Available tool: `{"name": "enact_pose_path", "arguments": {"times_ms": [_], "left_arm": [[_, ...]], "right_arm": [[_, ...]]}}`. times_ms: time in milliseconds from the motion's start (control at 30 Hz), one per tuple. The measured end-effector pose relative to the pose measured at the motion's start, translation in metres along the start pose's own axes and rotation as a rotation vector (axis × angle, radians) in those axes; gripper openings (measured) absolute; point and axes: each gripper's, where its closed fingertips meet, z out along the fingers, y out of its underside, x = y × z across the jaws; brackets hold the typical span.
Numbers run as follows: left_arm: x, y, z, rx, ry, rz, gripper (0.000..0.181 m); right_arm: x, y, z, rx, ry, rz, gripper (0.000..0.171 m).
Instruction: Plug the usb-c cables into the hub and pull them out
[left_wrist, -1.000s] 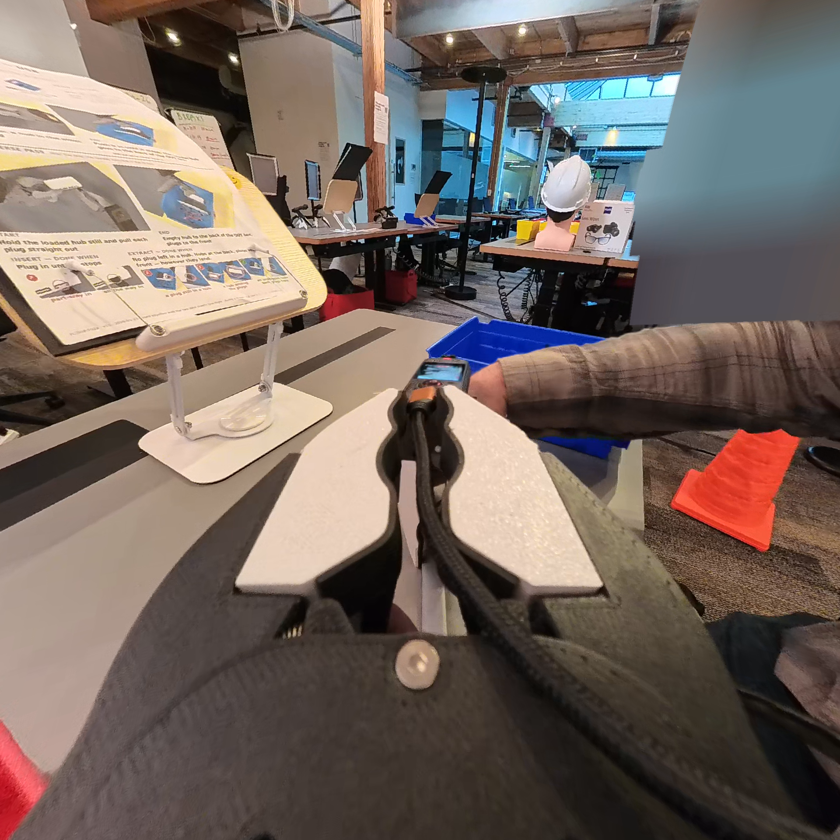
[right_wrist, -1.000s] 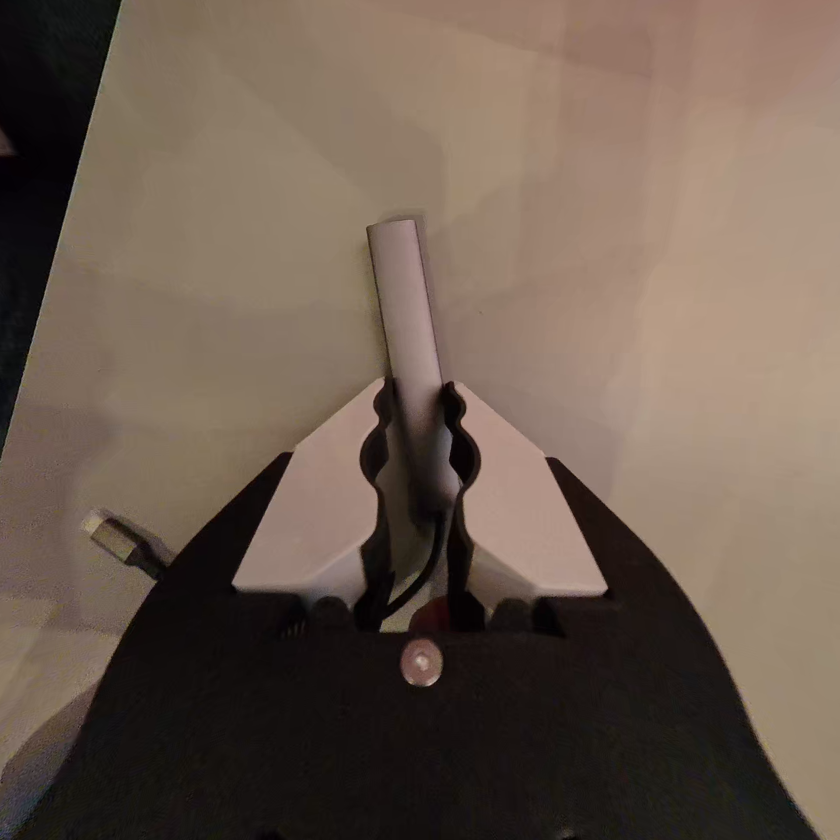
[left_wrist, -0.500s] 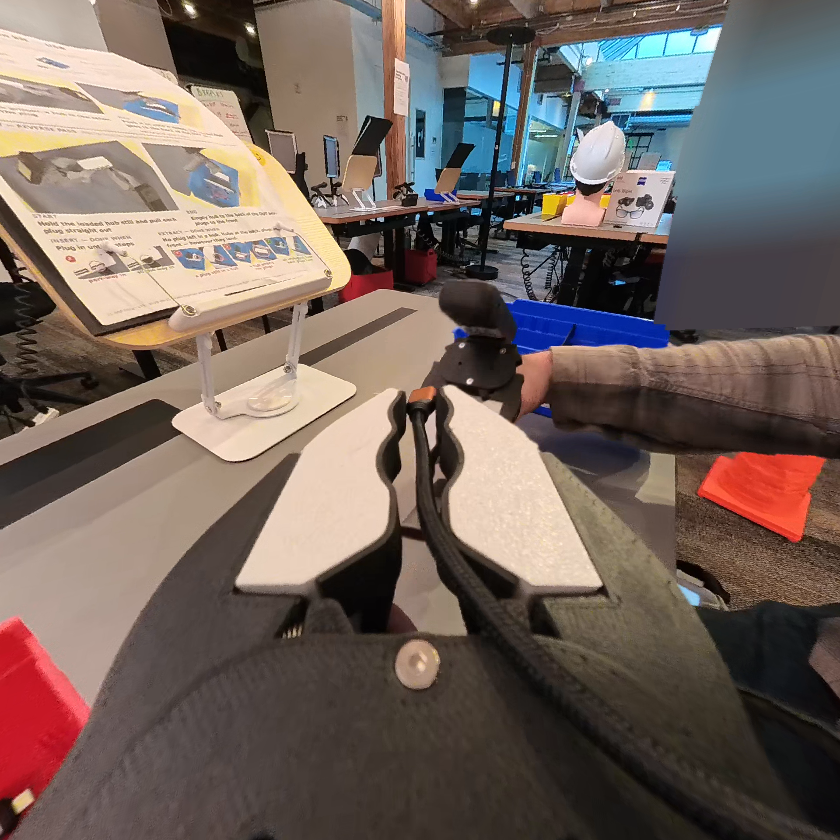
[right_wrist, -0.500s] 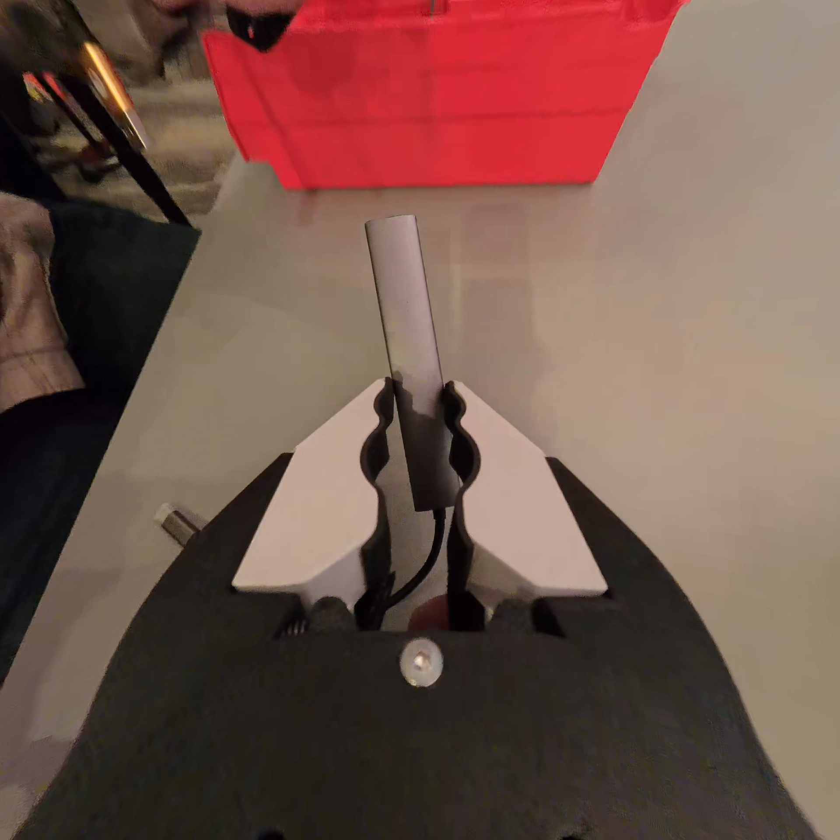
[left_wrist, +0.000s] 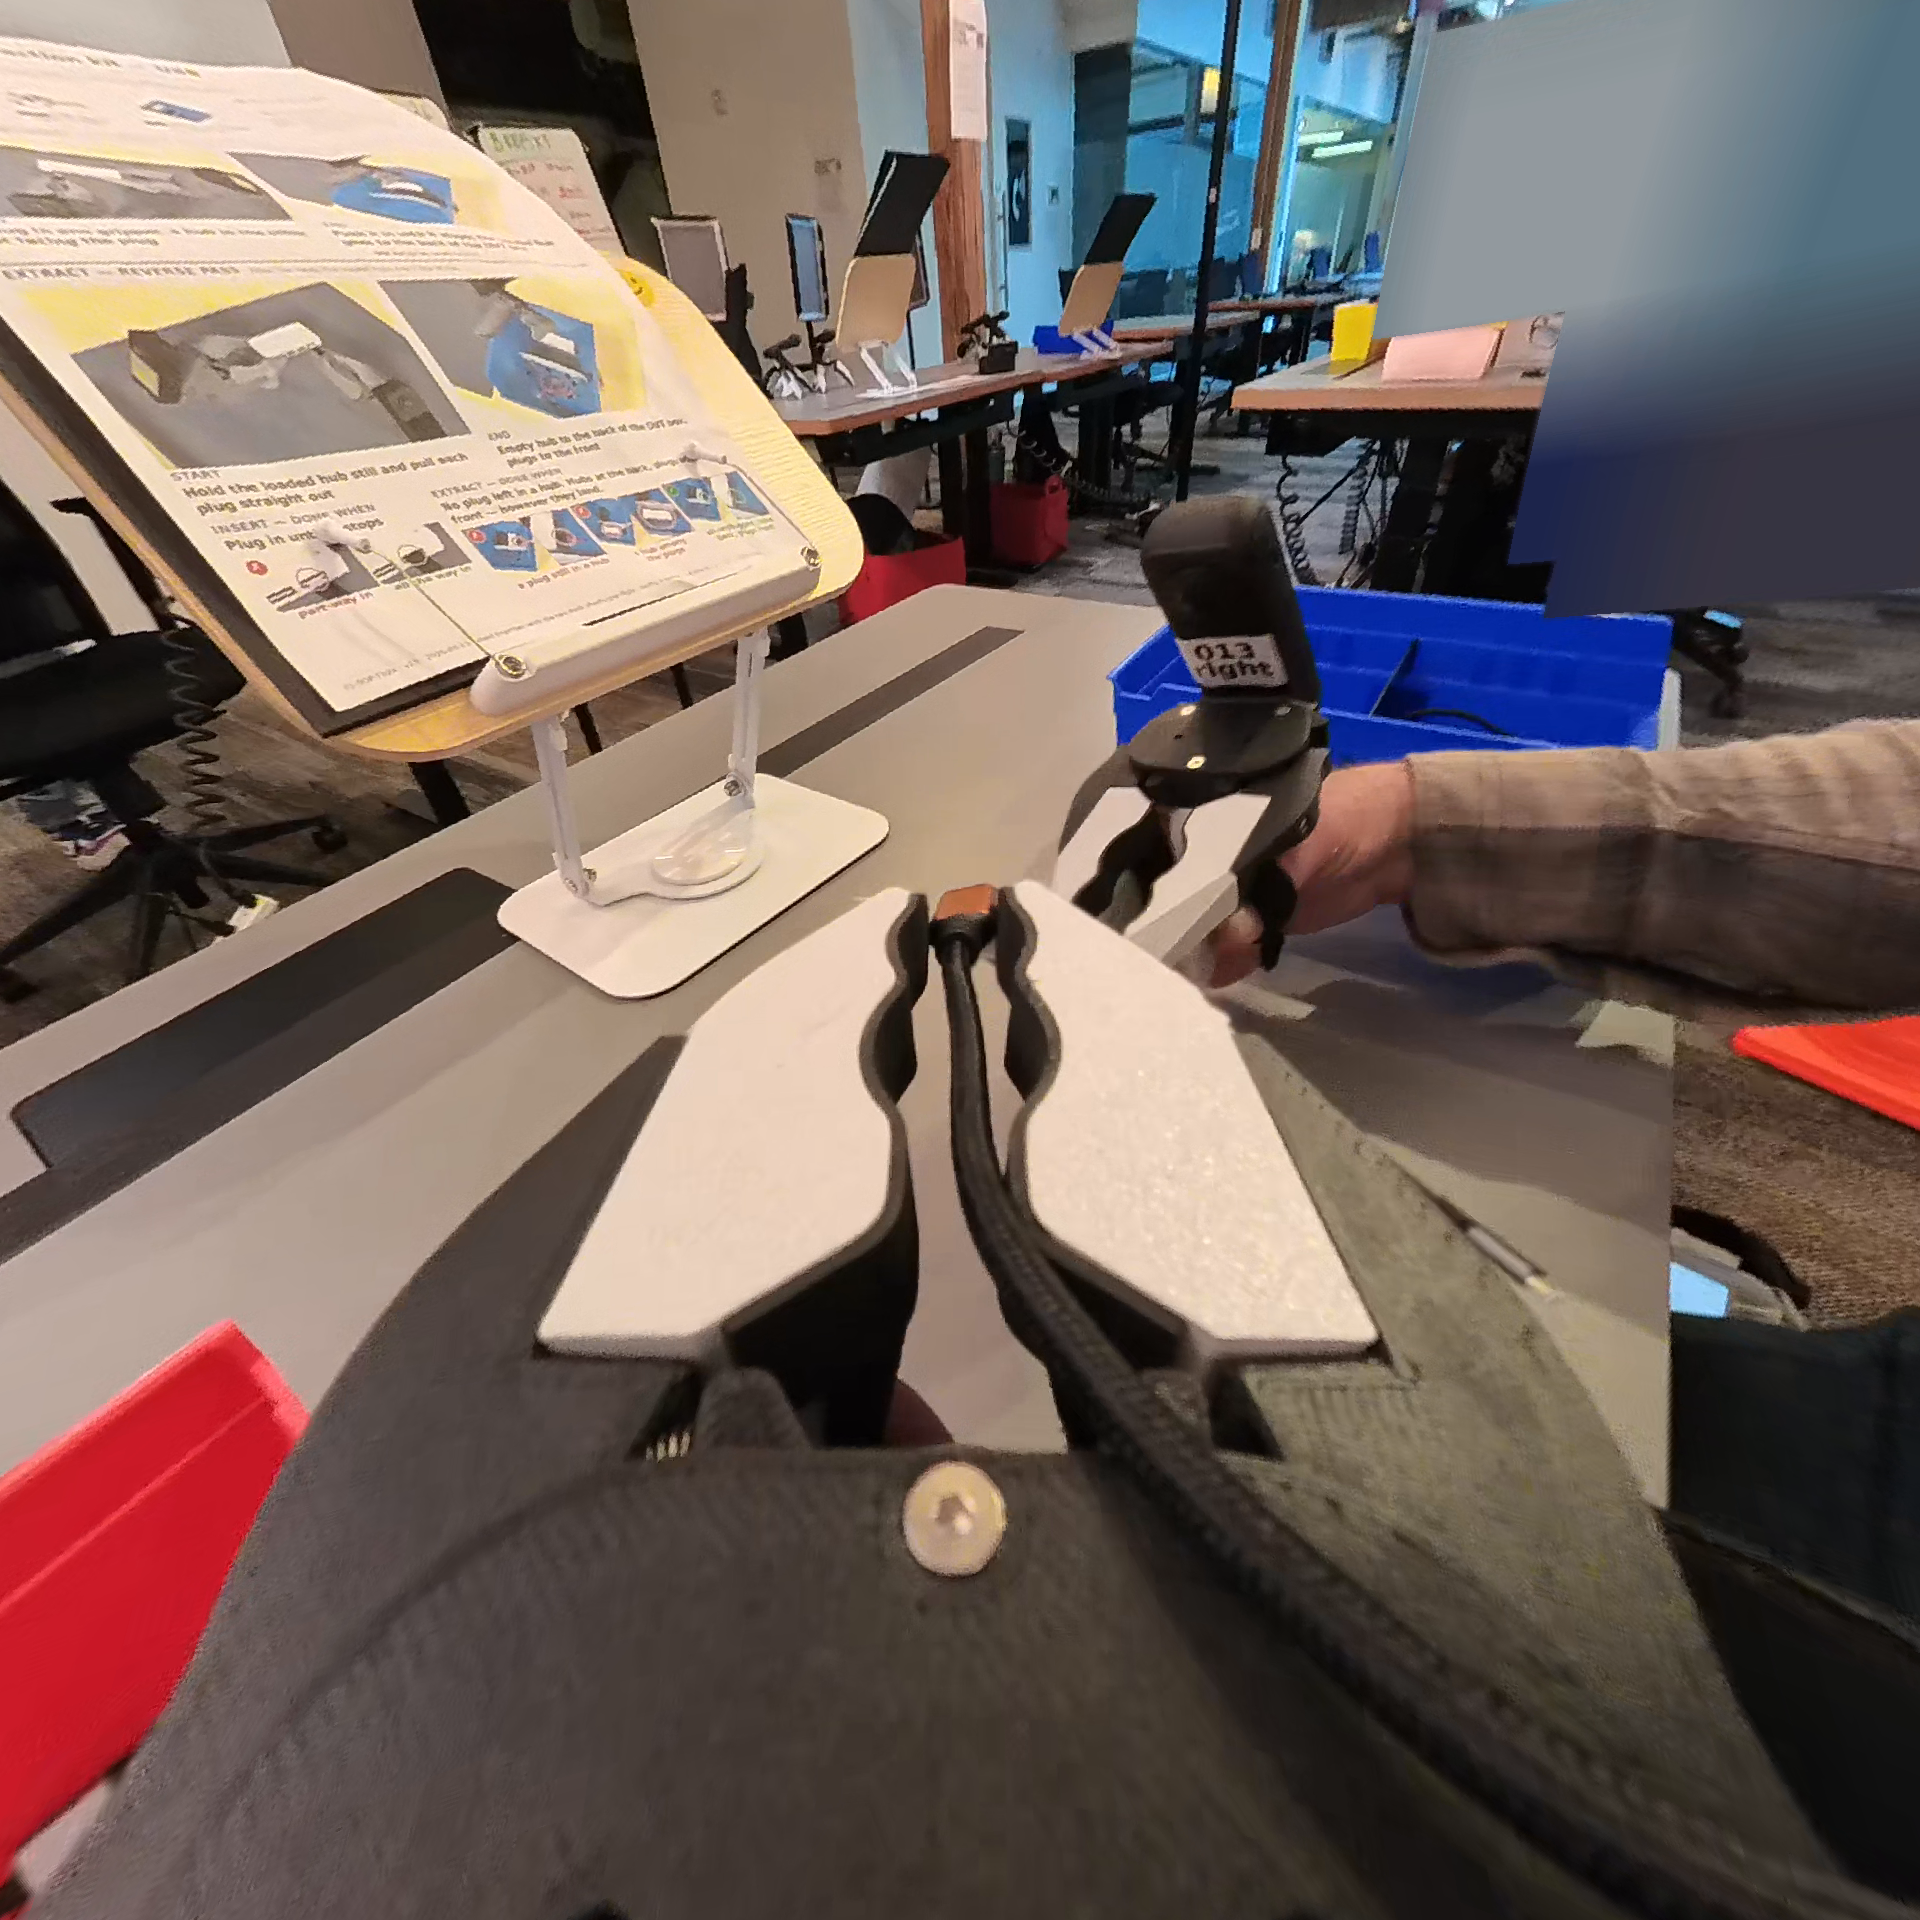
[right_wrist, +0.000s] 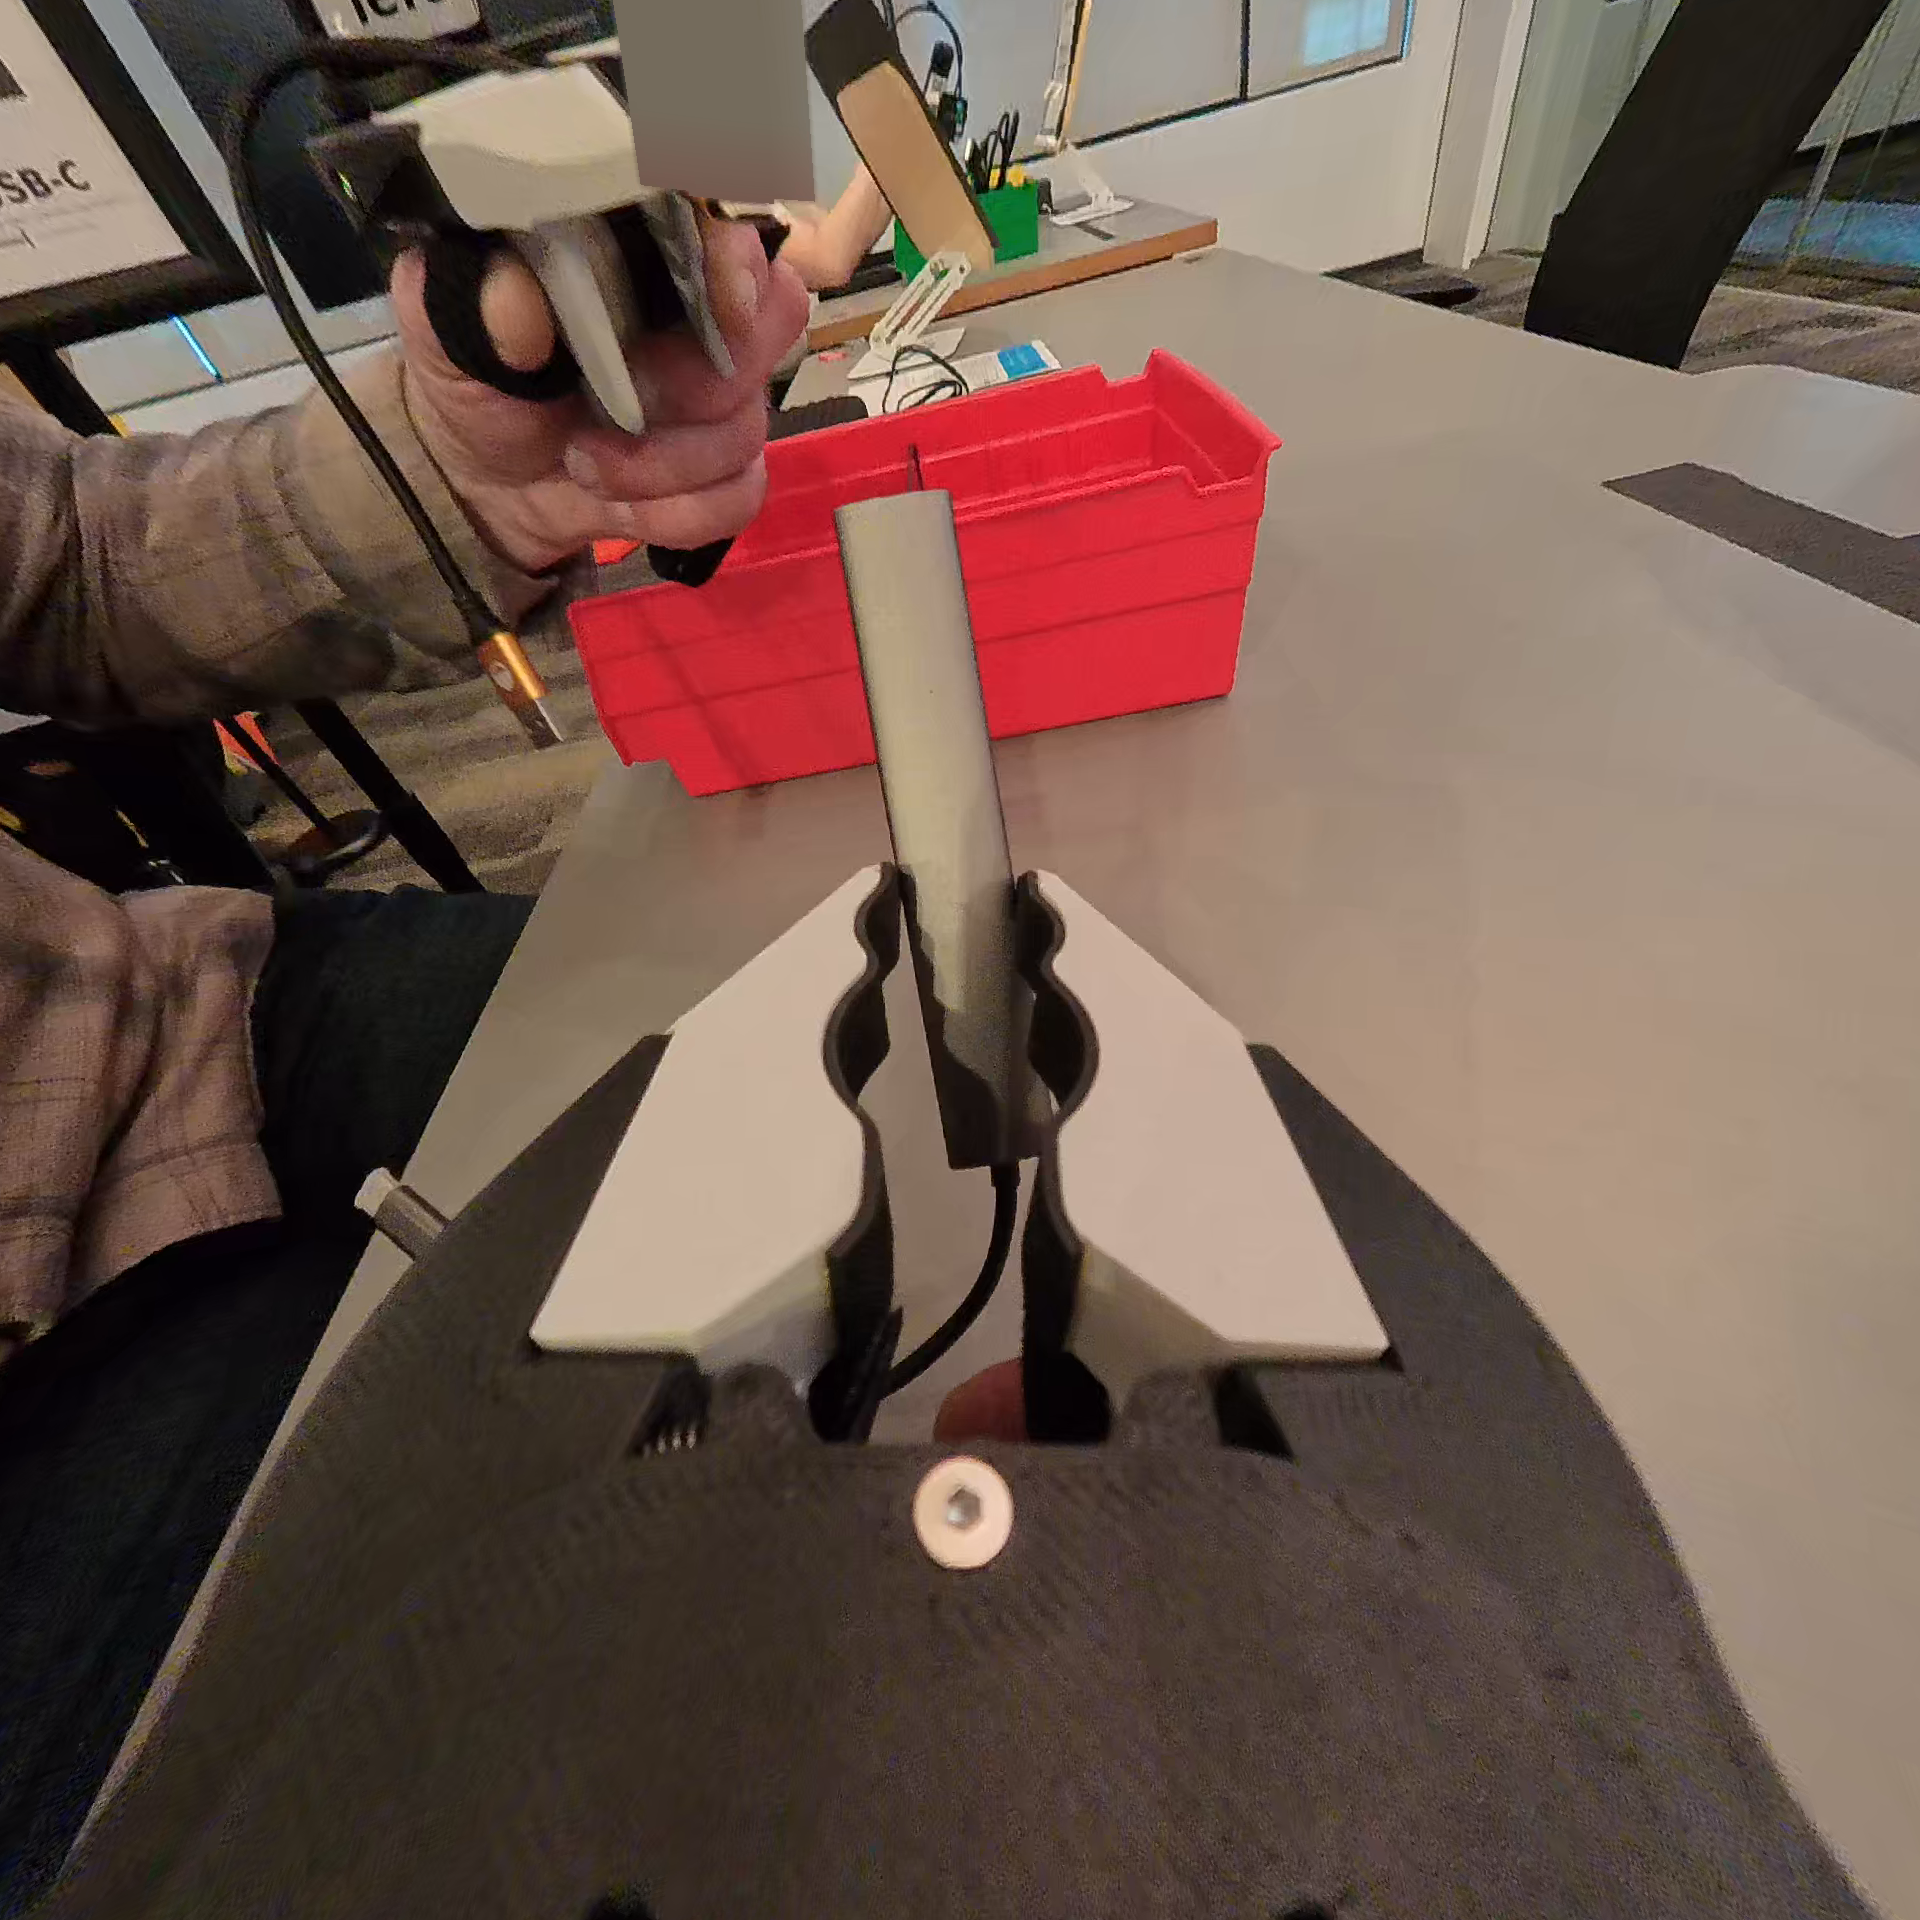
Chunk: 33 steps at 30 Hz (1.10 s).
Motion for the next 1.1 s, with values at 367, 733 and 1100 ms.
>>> {"name": "enact_pose_path", "arguments": {"times_ms": [367, 733, 1100], "left_arm": [[0.015, 0.065, 0.029, -0.296, -0.02, 0.026, 0.011], [0.039, 0.101, 0.059, -0.381, -0.045, -0.058, 0.012], [0.042, 0.11, 0.07, -0.399, -0.081, -0.115, 0.012]], "right_arm": [[-0.009, -0.006, -0.001, 0.103, -0.02, 0.045, 0.02], [-0.021, 0.014, 0.018, 0.017, -0.034, 0.002, 0.02], [-0.013, 0.041, 0.031, -0.171, 0.125, -0.09, 0.031]]}}
